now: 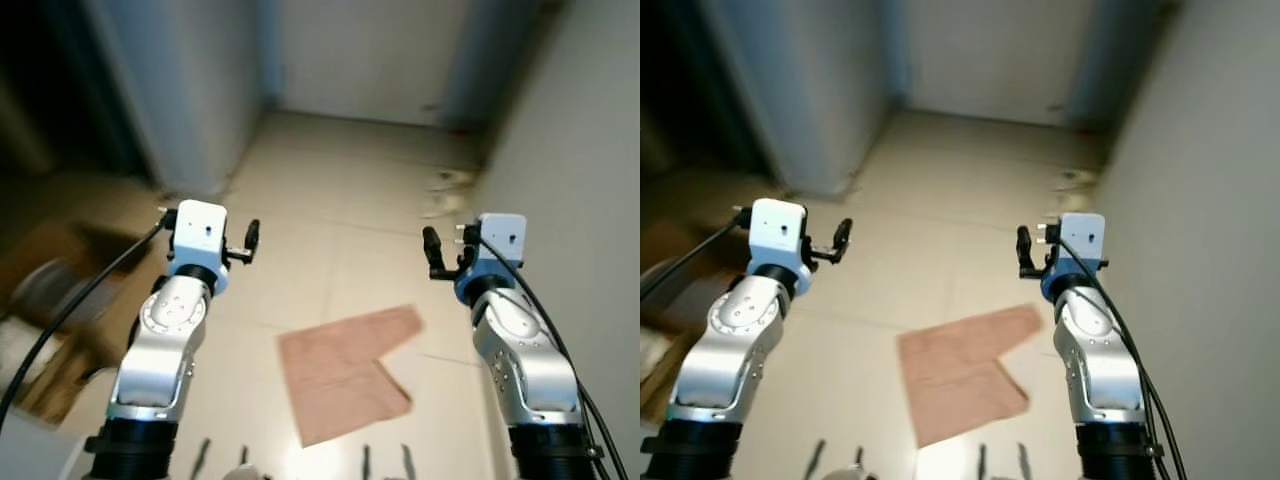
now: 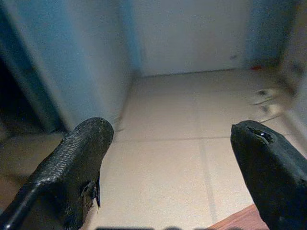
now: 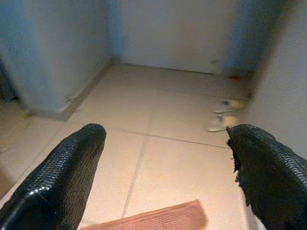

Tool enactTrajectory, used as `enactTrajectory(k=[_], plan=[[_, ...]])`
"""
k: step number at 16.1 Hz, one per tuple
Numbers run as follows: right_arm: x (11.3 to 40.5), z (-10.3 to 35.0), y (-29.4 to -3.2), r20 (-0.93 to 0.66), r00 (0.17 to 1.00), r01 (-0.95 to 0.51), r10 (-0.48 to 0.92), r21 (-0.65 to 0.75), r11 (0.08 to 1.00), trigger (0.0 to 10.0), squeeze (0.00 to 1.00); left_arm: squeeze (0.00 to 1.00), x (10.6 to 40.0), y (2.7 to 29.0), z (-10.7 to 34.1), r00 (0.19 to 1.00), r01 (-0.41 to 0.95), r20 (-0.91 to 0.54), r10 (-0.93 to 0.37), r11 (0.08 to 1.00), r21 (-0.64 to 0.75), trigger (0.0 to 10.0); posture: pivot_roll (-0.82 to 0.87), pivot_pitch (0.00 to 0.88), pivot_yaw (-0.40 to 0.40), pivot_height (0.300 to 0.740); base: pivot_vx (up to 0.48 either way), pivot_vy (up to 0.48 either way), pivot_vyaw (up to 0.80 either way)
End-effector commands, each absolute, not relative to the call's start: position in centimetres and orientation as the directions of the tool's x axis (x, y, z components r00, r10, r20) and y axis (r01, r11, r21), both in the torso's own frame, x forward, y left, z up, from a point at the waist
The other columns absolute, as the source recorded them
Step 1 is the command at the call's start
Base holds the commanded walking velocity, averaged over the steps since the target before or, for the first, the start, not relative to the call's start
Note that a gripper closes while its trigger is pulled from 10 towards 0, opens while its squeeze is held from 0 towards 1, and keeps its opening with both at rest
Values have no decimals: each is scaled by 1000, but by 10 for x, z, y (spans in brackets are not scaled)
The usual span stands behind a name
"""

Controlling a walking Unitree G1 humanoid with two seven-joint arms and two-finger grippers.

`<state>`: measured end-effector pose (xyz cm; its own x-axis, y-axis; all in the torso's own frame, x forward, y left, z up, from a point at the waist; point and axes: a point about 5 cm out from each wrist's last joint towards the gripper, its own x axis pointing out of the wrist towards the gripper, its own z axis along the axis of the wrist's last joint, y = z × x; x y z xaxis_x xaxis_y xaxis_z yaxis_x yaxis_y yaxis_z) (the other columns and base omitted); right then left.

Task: Hang keys on a hook

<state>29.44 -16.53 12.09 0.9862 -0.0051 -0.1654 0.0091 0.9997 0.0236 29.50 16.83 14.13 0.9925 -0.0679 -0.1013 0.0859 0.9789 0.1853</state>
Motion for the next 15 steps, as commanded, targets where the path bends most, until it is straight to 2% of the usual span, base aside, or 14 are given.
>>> enactTrajectory(k=[1,7,15], plan=[[293,119,-162,-171,985,-9,11,11,1000,10000,1000,353,295,169,145,992,89,-99,-71,978,188,10000,-36,0,21,740,0,0,800],[288,116,-156,-187,982,-24,28,23,999,10000,1000,388,295,166,150,990,130,-87,-114,972,195,10000,-46,0,59,740,0,0,792],[290,115,-153,-191,980,-34,45,60,998,10000,1000,400,288,169,145,990,112,-109,-94,977,180,10000,-17,0,22,740,0,0,798]])
